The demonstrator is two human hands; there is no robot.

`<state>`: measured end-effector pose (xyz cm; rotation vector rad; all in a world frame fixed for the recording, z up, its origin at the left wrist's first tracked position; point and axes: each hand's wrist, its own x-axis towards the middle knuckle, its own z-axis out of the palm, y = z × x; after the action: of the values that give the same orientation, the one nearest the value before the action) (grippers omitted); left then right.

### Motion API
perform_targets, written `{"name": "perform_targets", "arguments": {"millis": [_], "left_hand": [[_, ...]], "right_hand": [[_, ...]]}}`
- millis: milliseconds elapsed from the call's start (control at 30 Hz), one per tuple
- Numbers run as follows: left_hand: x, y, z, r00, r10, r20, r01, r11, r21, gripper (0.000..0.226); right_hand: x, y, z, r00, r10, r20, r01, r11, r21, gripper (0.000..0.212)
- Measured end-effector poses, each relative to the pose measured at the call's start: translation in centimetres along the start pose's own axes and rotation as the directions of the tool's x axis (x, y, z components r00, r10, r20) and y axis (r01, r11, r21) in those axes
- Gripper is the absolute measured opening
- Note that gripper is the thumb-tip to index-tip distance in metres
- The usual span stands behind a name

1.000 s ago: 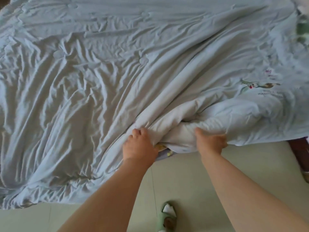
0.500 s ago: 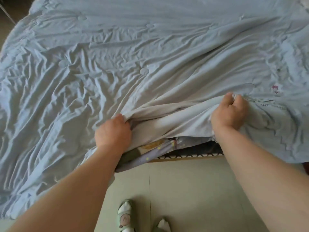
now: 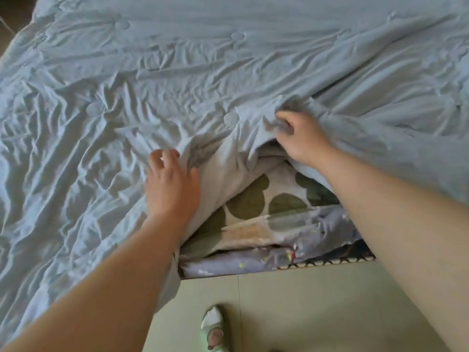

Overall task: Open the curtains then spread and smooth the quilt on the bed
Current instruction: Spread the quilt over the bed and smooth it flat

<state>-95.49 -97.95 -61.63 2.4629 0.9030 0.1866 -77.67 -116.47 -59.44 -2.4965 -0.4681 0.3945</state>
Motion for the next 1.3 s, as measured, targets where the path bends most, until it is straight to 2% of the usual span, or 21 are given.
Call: {"name": "perform_targets", "arguments": {"millis": [33, 100, 167, 233, 267, 333, 400, 500, 600, 667, 733, 833, 900, 933, 967, 1000, 1067, 1100, 1167, 1233, 1300], "left_hand": [[-1.5, 0.1, 0.8, 0.99, 0.138, 0.016, -0.138, 0.989, 0.05, 0.035], [-4.7, 0.4, 2.4, 0.908, 0.399, 0.13, -0.41, 0.909, 0.077, 0.038], [-7.5, 1.0, 4.0, 0.79, 0.517, 0.33, -0.568, 0.82, 0.076, 0.046], [-9.7, 1.6, 5.7, 0.73, 0.448, 0.517, -0.573, 0.813, 0.105, 0.057], [-10.4, 1.6, 6.6, 0.735, 0.361, 0.574, -0.525, 0.838, 0.145, 0.066], [-11.5, 1.9, 8.1, 0.762, 0.166, 0.626, -0.416, 0.867, 0.275, 0.081], [-11.8, 1.9, 8.5, 0.76, 0.04, 0.649, -0.342, 0.874, 0.347, 0.066], [-13.9, 2.1, 9.0, 0.678, -0.021, 0.735, -0.325, 0.887, 0.326, 0.03], [-17.4, 2.3, 9.1, 0.633, -0.021, 0.774, -0.383, 0.86, 0.337, 0.03], [-18.6, 2.1, 9.3, 0.643, -0.021, 0.766, -0.412, 0.833, 0.369, 0.036], [-19.4, 1.7, 10.2, 0.651, -0.052, 0.758, -0.404, 0.821, 0.404, 0.042], [-21.6, 1.3, 11.3, 0.606, -0.168, 0.777, -0.303, 0.854, 0.422, 0.052], [-23.2, 1.7, 12.2, 0.598, -0.238, 0.765, -0.215, 0.872, 0.44, 0.052], [-23.7, 2.4, 12.5, 0.635, -0.246, 0.732, -0.17, 0.88, 0.443, 0.045], [-24.1, 3.3, 12.6, 0.691, -0.231, 0.685, -0.138, 0.888, 0.438, 0.036], [-24.6, 5.0, 12.7, 0.744, -0.199, 0.637, -0.138, 0.888, 0.439, 0.027], [-24.7, 8.5, 12.9, 0.812, -0.101, 0.574, -0.176, 0.896, 0.407, 0.018], [-24.7, 10.4, 13.4, 0.834, -0.06, 0.548, -0.17, 0.918, 0.359, 0.017], [-24.8, 14.0, 14.4, 0.846, -0.023, 0.533, -0.11, 0.97, 0.216, 0.023], [-25.2, 17.5, 15.5, 0.827, 0.012, 0.562, -0.083, 0.991, 0.101, 0.054], [-25.1, 19.7, 16.4, 0.808, 0.091, 0.582, -0.195, 0.973, 0.119, 0.081]], "right_hand": [[-1.4, 1.3, 1.1, 1.0, -0.01, 0.0, 0.01, 0.999, -0.045, 0.029], [-4.8, 3.8, 2.4, 0.999, 0.003, 0.035, 0.003, 0.987, -0.163, 0.01], [-8.0, 6.3, 2.8, 0.98, 0.084, 0.183, -0.025, 0.952, -0.304, 0.02], [-10.4, 8.6, 2.7, 0.92, 0.198, 0.338, -0.026, 0.892, -0.452, 0.047], [-11.1, 9.6, 2.7, 0.905, 0.228, 0.36, -0.009, 0.855, -0.518, 0.055], [-12.4, 11.4, 2.6, 0.907, 0.213, 0.362, 0.06, 0.786, -0.615, 0.052], [-13.3, 11.7, 2.8, 0.914, 0.154, 0.374, 0.152, 0.726, -0.67, 0.04], [-16.5, 11.9, 3.5, 0.902, 0.162, 0.401, 0.182, 0.698, -0.692, 0.034], [-21.0, 13.3, 4.4, 0.919, 0.132, 0.372, 0.181, 0.697, -0.694, 0.033], [-23.8, 14.8, 5.2, 0.917, 0.108, 0.383, 0.2, 0.709, -0.677, 0.031], [-26.1, 16.1, 5.7, 0.897, 0.125, 0.424, 0.192, 0.754, -0.628, 0.031], [-27.5, 18.6, 6.2, 0.882, 0.115, 0.457, 0.129, 0.874, -0.469, 0.035], [-27.3, 19.9, 6.1, 0.879, 0.178, 0.442, -0.078, 0.969, -0.236, 0.033], [-27.2, 20.4, 6.0, 0.891, 0.232, 0.389, -0.22, 0.973, -0.076, 0.029], [-27.0, 20.7, 5.7, 0.895, 0.309, 0.321, -0.359, 0.927, 0.106, 0.023], [-27.0, 21.1, 4.9, 0.879, 0.402, 0.257, -0.468, 0.828, 0.308, 0.018], [-27.0, 21.5, 3.4, 0.791, 0.573, 0.215, -0.562, 0.541, 0.626, 0.022], [-27.2, 21.8, 2.4, 0.743, 0.626, 0.236, -0.577, 0.42, 0.701, 0.023], [-27.5, 22.8, 0.9, 0.65, 0.698, 0.299, -0.629, 0.273, 0.728, 0.021], [-28.1, 24.3, -0.7, 0.583, 0.731, 0.355, -0.677, 0.196, 0.709, 0.02], [-28.3, 25.4, -1.9, 0.564, 0.73, 0.387, -0.684, 0.15, 0.714, 0.018]]}}
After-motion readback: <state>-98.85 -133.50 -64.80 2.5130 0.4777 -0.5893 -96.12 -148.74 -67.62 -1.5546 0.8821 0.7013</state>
